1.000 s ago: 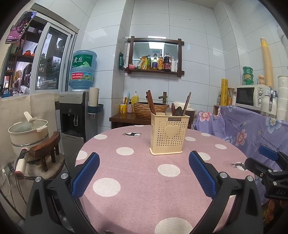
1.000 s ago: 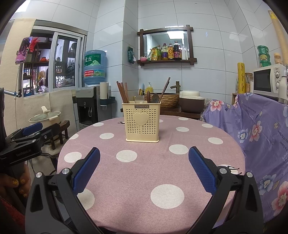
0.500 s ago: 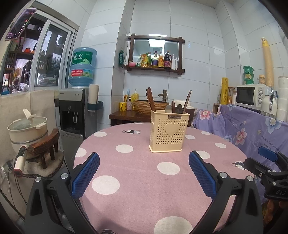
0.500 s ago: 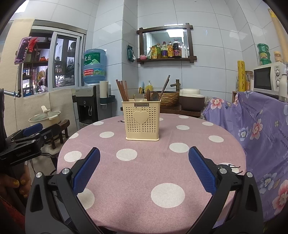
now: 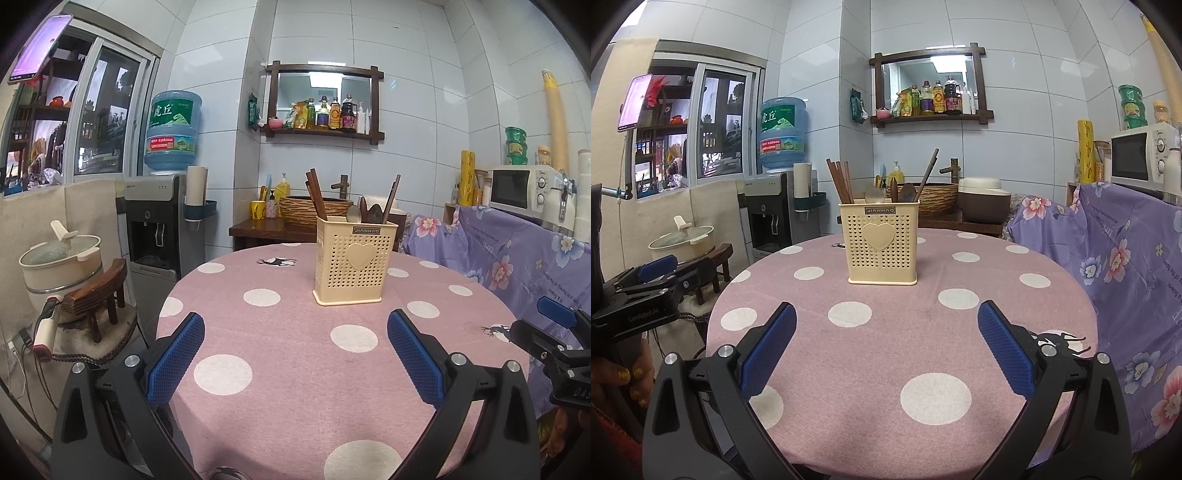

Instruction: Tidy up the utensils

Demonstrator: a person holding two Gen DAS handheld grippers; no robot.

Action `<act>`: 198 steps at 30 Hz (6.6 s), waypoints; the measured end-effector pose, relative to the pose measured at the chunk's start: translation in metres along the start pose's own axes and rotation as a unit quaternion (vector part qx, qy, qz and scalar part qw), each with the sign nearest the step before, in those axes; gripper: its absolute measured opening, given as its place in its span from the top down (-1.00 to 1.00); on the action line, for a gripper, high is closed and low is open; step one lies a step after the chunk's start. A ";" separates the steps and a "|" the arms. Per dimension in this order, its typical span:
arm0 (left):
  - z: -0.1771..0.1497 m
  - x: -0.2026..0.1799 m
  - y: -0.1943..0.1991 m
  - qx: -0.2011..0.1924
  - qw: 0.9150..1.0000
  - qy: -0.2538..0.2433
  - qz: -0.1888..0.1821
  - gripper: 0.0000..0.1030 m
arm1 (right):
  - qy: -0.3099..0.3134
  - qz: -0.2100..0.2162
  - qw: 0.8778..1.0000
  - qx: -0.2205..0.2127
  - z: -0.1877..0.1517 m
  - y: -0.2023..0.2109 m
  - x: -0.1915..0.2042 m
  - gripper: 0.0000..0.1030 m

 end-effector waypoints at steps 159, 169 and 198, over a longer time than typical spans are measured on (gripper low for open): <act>-0.006 0.002 -0.011 0.031 0.999 0.007 0.011 -0.91 | 0.002 0.003 1.000 0.012 -0.003 -0.003 -0.001 -0.89; -0.007 0.004 -0.012 0.032 0.999 0.007 0.012 -0.91 | 0.002 0.004 1.000 0.012 -0.003 -0.003 -0.001 -0.89; -0.011 -0.002 -0.015 0.045 0.999 0.010 0.010 -0.91 | 0.004 0.004 1.000 0.018 -0.007 -0.006 0.001 -0.89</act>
Point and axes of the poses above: each gripper's, at about its wrist camera, not at the fingertips, and y roughly against the way its jaws point, x to its left, z to its top, the point moved 7 cm from there along -y, roughly the way its jaws point, and after that the axes turned 12 degrees about -z, right-handed, at the moved point
